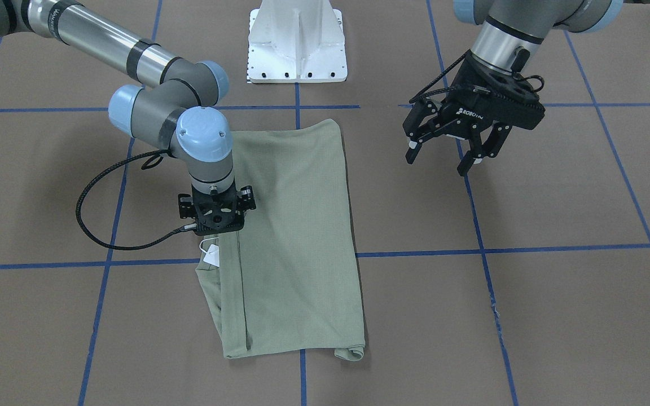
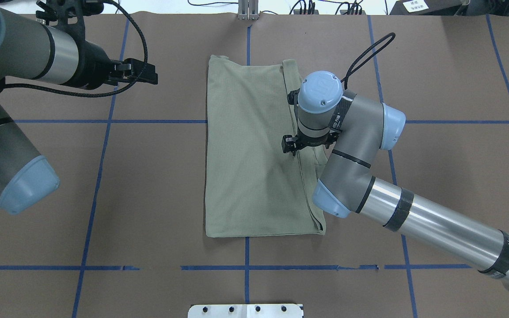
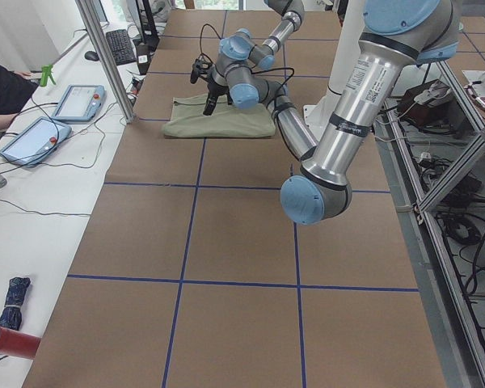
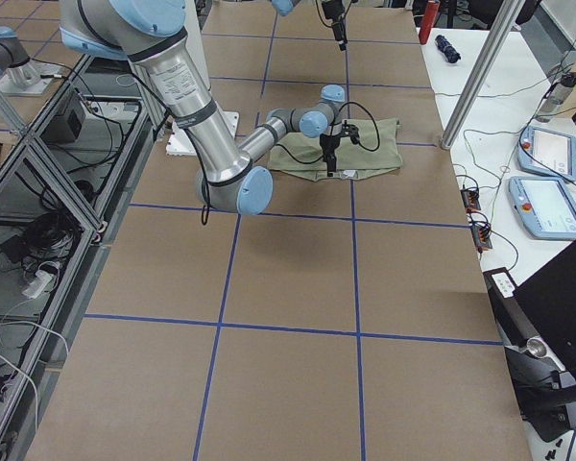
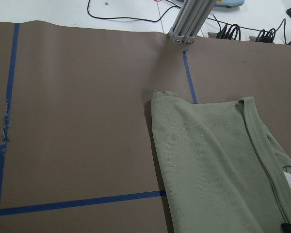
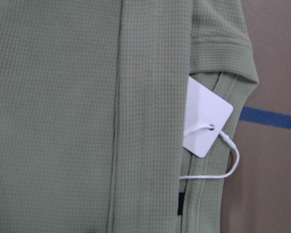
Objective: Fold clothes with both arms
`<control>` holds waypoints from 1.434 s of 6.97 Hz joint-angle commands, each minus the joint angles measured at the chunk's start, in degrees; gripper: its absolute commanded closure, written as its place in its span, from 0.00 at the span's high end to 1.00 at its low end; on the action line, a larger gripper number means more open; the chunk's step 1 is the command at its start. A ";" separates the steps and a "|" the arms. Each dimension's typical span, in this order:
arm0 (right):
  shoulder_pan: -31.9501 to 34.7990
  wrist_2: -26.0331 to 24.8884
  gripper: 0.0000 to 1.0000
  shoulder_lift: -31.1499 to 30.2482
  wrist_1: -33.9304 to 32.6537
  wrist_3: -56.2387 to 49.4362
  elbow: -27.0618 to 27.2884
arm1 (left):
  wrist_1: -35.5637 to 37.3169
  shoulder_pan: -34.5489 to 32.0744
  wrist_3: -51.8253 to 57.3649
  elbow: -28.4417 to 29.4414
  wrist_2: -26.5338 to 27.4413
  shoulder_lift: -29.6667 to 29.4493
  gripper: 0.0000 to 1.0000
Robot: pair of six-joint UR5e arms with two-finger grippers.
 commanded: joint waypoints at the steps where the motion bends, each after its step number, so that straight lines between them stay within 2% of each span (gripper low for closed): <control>1: 0.03 0.62 1.00 -0.34 -0.27 -0.99 -0.05 | 0.08 0.09 -0.04 0.04 -0.03 0.00 1.00; 10: 2.05 2.64 1.00 -0.87 -0.71 -1.08 0.65 | -0.54 0.18 -0.13 1.27 -0.03 -0.08 1.00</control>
